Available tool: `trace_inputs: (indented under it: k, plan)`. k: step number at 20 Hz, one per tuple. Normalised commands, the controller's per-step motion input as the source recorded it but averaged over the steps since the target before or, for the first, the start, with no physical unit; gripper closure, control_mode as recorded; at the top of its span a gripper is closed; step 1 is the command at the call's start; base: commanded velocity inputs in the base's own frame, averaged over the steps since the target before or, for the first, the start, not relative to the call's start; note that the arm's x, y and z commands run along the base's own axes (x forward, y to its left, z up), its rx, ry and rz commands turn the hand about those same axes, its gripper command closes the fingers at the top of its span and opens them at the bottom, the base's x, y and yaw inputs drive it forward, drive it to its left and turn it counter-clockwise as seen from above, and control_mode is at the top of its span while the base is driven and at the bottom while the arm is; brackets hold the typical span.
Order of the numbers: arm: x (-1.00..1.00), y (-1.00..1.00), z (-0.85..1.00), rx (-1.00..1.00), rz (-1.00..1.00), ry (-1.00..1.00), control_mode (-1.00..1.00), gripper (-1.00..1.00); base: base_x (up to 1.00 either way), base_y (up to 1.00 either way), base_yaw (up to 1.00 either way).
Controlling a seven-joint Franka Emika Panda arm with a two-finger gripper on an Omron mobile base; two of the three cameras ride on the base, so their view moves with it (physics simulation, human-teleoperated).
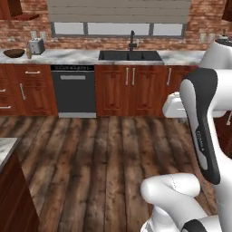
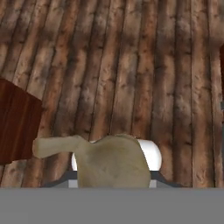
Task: Retrieve the bottle and the shaker from the cabinet and place them next to the mixing bowl on the counter. Then add garlic from the fridge to the mixing bowl.
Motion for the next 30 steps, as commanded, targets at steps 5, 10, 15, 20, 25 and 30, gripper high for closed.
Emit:
trace_inputs:
  k: [5,10,15,20,25,30]
  plan:
    - [0.0,0.0,0.0,0.0,0.0,0.0,1.0,1.0,1.0,0.0,0.47]
    - [0.0,0.0,0.0,0.0,0.0,0.0,1.0,1.0,1.0,0.0,0.2]
    - [0.0,0.0,0.0,0.0,0.0,0.0,1.0,1.0,1.0,0.0,0.14]
    - [0.0,0.0,0.0,0.0,0.0,0.0,1.0,1.0,1.0,0.2,0.17]
    - [0.0,0.0,0.0,0.0,0.0,0.0,1.0,1.0,1.0,0.36,0.2]
    - [0.0,0.0,0.0,0.0,0.0,0.0,1.0,1.0,1.0,0.42,0.19]
